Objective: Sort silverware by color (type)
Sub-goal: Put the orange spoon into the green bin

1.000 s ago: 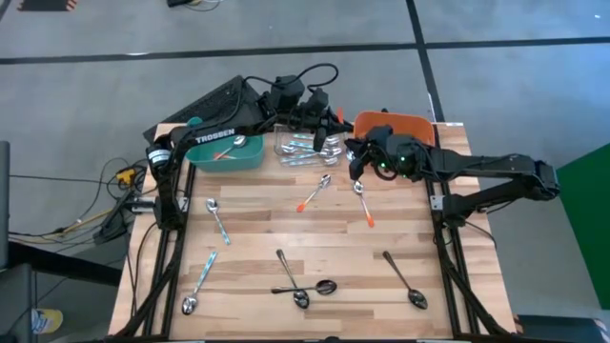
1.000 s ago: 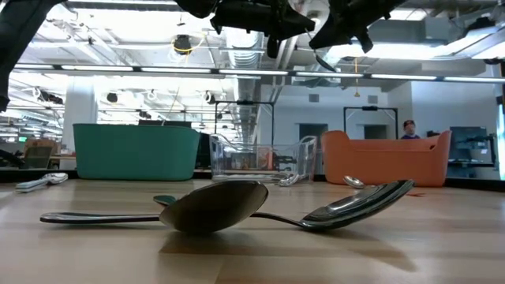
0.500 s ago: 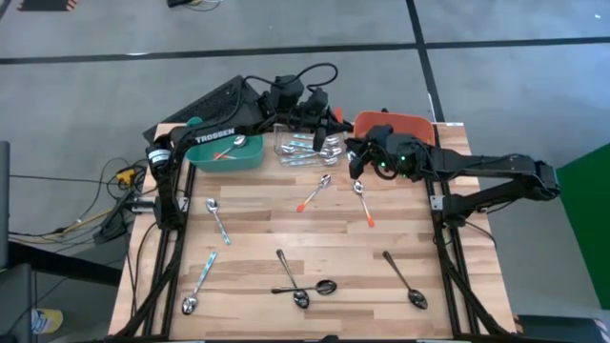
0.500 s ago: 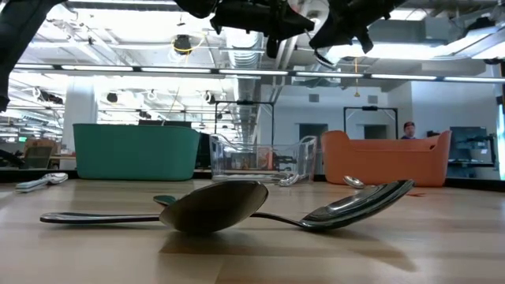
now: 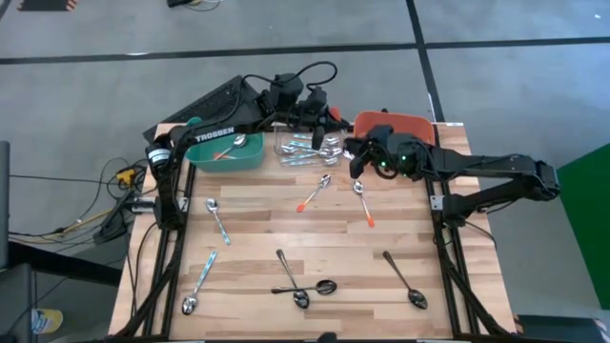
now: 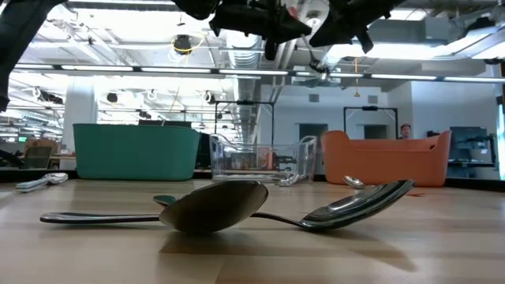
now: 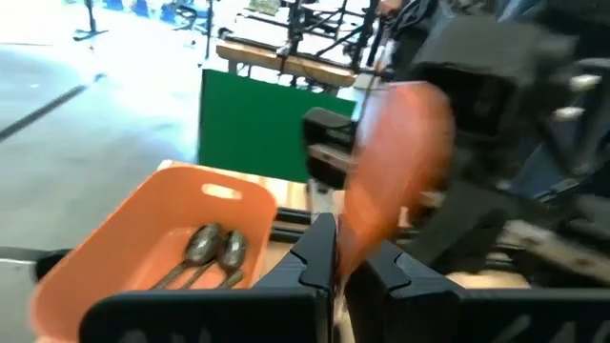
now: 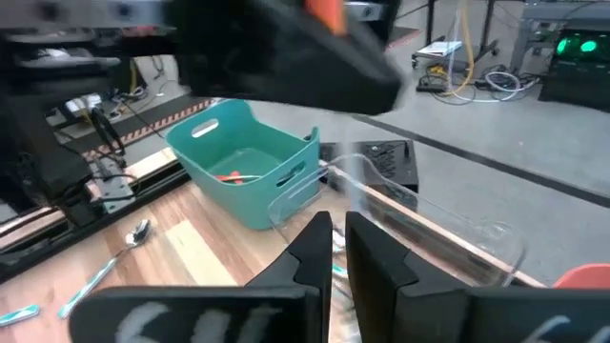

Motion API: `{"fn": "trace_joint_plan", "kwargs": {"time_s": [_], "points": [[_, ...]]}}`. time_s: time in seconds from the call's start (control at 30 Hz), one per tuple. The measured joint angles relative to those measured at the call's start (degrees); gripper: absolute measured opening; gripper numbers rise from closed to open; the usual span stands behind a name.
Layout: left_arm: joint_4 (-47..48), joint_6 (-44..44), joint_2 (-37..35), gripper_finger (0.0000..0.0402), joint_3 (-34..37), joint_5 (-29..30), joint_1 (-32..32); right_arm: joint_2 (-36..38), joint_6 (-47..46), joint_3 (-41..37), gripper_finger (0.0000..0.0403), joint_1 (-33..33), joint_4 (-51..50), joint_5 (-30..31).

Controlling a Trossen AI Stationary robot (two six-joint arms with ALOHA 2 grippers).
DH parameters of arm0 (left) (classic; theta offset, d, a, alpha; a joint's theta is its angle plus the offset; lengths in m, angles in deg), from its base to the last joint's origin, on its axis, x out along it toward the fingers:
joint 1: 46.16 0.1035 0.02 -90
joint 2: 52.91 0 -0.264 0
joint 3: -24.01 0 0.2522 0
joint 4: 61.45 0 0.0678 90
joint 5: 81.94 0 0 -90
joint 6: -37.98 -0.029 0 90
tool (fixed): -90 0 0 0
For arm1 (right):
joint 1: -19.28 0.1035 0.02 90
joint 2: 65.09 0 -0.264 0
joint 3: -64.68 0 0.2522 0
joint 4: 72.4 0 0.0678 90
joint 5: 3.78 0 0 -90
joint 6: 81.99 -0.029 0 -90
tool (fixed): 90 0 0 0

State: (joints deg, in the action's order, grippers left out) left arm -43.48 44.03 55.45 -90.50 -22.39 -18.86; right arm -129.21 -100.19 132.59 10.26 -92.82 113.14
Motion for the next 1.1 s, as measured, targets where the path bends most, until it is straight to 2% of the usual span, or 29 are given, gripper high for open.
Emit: {"fn": "trace_joint_plan", "kwargs": {"time_s": [0.23, 0.43, 0.5, 0.67, 0.87, 0.97, 1.1], "points": [[5.42, -3.62, 0.0, 0.0001, 0.0, 0.08, 2.82, 0.52, 0.29, 0.02, 0.0057, 0.03, -0.44, -0.13], [17.49, -10.5, -1.89, 0.0001, 0.0, 1.47, 7.26, 0.5, 3.52, 0.02, 0.0057, -0.49, -2.91, -0.1], [21.75, -14.62, -3.14, 0.0001, 0.0, 4.85, 8.66, 0.39, 3.53, 0.02, 0.0057, -1.09, -3.6, -0.07], [33.28, -22.93, -8.09, 0.0, 0.0, 17.52, 12.1, 0.37, 3.69, 0.02, 0.0057, -3.71, -5.73, -0.02], [51.56, -28.98, -13.42, 0.0, -0.04, 36.3, 14.76, 0.35, 3.7, 0.02, 0.0057, -8.17, -9.19, 0.12], [59.92, -27.89, -15.09, 0.0, -0.04, 39.53, 16.29, 0.33, 3.72, 0.02, 0.0057, -10.44, -9.66, 0.12], [69.1, -25.47, -14.7, 0.0, 0.23, 40.06, 18.69, 0.33, 3.78, 0.02, 0.0057, -13.65, -9.61, 0.12]]}}
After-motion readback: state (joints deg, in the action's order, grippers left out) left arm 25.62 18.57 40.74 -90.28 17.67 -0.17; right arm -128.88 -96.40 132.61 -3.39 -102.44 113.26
